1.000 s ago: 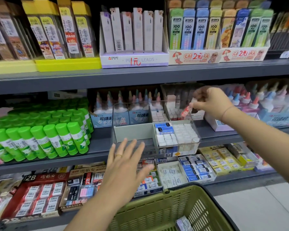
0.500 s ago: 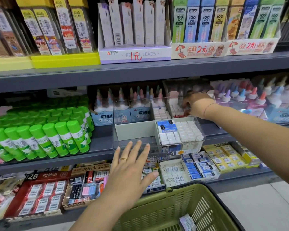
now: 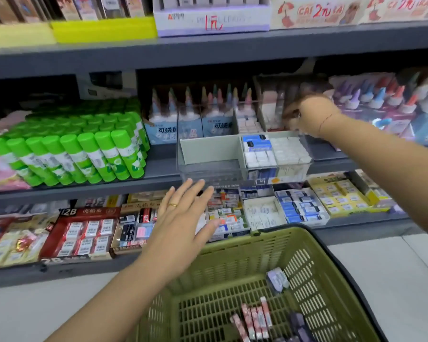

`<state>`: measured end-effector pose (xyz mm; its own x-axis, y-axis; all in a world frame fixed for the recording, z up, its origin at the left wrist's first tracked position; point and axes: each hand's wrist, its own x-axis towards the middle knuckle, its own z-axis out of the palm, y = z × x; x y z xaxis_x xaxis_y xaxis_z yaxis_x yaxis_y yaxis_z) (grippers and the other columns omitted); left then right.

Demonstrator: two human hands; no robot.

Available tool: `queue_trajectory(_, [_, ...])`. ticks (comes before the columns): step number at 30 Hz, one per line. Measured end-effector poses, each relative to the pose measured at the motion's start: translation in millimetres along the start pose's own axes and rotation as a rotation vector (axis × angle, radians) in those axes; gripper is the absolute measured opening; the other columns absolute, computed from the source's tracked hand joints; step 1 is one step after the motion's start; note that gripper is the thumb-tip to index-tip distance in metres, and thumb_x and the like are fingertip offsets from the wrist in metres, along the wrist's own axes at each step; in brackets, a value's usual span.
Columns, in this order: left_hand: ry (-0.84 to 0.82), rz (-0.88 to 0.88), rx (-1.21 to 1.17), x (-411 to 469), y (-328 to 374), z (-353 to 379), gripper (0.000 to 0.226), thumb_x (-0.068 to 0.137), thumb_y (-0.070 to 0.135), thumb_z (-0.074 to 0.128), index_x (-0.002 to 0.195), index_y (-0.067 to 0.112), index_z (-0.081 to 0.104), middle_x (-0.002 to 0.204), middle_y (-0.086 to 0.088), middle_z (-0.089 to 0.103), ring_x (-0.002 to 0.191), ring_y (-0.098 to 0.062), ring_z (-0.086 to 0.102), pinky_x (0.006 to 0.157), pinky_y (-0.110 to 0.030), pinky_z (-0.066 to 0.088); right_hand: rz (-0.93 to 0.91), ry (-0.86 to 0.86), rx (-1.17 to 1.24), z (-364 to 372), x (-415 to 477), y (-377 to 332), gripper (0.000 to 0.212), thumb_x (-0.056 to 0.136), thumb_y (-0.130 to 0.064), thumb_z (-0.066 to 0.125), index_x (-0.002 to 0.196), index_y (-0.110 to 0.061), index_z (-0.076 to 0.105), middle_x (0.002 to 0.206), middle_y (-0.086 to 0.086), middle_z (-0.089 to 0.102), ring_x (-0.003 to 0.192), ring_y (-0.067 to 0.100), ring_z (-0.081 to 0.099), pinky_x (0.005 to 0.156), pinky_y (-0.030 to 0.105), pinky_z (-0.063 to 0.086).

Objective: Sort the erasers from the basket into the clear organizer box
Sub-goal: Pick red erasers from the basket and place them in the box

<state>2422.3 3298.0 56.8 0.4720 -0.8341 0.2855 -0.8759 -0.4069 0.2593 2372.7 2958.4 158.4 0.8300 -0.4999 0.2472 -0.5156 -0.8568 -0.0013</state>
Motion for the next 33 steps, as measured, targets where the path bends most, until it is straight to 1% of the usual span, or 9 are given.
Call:
queue_trajectory(3, [0.015, -0.113, 0.021, -40.5, -29.1, 10.9, 0.069, 0.090, 0.063, 0.022, 0.147, 0.027, 0.035, 0.155, 0.006, 0.029, 0.146, -0.011, 0.013, 0.118, -0.035, 0.002, 0.069, 0.443, 0.417, 26.7, -62.7, -19.8, 0.020, 0.089, -0.028, 0.058, 0.098, -0.013, 0.068, 0.097, 0.011, 0.060, 0.082, 0.025, 0.056, 0.074, 0.028, 0.041])
queue_trajectory(5, [-0.046, -0.249, 0.098, -70.1, -51.4, 24.2, 0.067, 0.094, 0.064, 0.029, 0.147, 0.024, 0.037, 0.155, 0.001, 0.032, 0.146, -0.018, 0.017, 0.118, -0.041, 0.006, 0.039, 0.567, 0.636, 61.3, -123.5, -57.8, 0.010, 0.087, -0.025, 0.054, 0.082, -0.019, 0.061, 0.079, -0.002, 0.054, 0.067, 0.011, 0.048, 0.065, 0.023, 0.037])
queue_trajectory(8, [-0.166, -0.480, 0.164, -112.7, -76.6, 50.2, 0.067, 0.093, 0.056, 0.036, 0.150, 0.023, 0.029, 0.156, -0.006, 0.028, 0.146, -0.025, 0.018, 0.117, -0.046, 0.011, 0.022, 0.273, 0.727, 138.1, -215.4, -112.7, 0.010, 0.085, -0.028, 0.052, 0.076, -0.025, 0.051, 0.074, -0.008, 0.050, 0.063, 0.009, 0.048, 0.059, 0.024, 0.042])
queue_trajectory(10, [-0.253, -0.607, 0.142, -133.3, -80.6, 67.1, 0.071, 0.093, 0.057, 0.036, 0.154, 0.025, 0.016, 0.158, -0.008, 0.022, 0.145, -0.027, 0.019, 0.115, -0.048, 0.018, 0.089, -0.056, 0.622, 190.1, -264.0, -128.8, 0.011, 0.086, -0.031, 0.057, 0.087, -0.020, 0.056, 0.089, -0.003, 0.055, 0.077, 0.017, 0.060, 0.066, 0.029, 0.048])
queue_trajectory(13, [-0.286, -0.731, -0.077, -150.4, -73.0, 87.7, 0.076, 0.094, 0.058, 0.036, 0.152, 0.035, -0.007, 0.158, -0.008, 0.019, 0.133, -0.032, 0.041, 0.097, -0.047, 0.044, 0.373, -0.611, 0.553, 247.4, -305.7, -129.2, 0.065, 0.081, -0.049, 0.066, 0.129, -0.013, 0.043, 0.131, 0.008, 0.043, 0.116, 0.027, 0.052, 0.089, 0.033, 0.046])
queue_trajectory(16, [-0.179, -0.753, -0.095, -156.4, -70.0, 96.0, 0.074, 0.095, 0.056, 0.037, 0.151, 0.040, -0.009, 0.152, -0.010, 0.027, 0.093, -0.030, 0.063, 0.064, -0.033, 0.047, 0.480, -0.859, 0.548, 275.6, -316.6, -135.9, 0.101, 0.072, -0.062, 0.069, 0.143, -0.006, 0.024, 0.146, 0.016, 0.026, 0.129, 0.034, 0.041, 0.101, 0.039, 0.042])
queue_trajectory(21, [-0.126, -0.713, -0.070, -164.7, -71.0, 102.5, 0.072, 0.096, 0.052, 0.039, 0.152, 0.036, -0.005, 0.137, -0.009, 0.042, 0.061, -0.013, 0.051, 0.049, -0.025, 0.034, 0.479, -0.922, 0.354, 302.2, -317.1, -154.0, 0.109, 0.071, -0.067, 0.066, 0.147, -0.006, 0.016, 0.152, 0.014, 0.017, 0.138, 0.034, 0.028, 0.107, 0.042, 0.038])
queue_trajectory(26, [-0.117, -0.704, -0.053, -165.4, -70.4, 104.5, 0.073, 0.095, 0.053, 0.037, 0.152, 0.033, -0.005, 0.131, -0.009, 0.045, 0.058, -0.012, 0.049, 0.044, -0.023, 0.030, 0.350, -0.840, 0.175, 320.3, -338.6, -177.8, 0.094, 0.071, -0.058, 0.071, 0.139, -0.009, 0.028, 0.142, 0.014, 0.029, 0.131, 0.031, 0.031, 0.107, 0.036, 0.033])
queue_trajectory(33, [-0.105, -0.715, -0.036, -167.7, -72.2, 104.8, 0.073, 0.096, 0.053, 0.036, 0.152, 0.033, -0.005, 0.132, -0.009, 0.045, 0.063, -0.018, 0.056, 0.047, -0.025, 0.034, 0.466, -0.740, 0.341, 337.0, -343.1, -182.4, 0.069, 0.079, -0.039, 0.072, 0.129, -0.009, 0.036, 0.138, 0.016, 0.032, 0.122, 0.034, 0.043, 0.094, 0.038, 0.045])
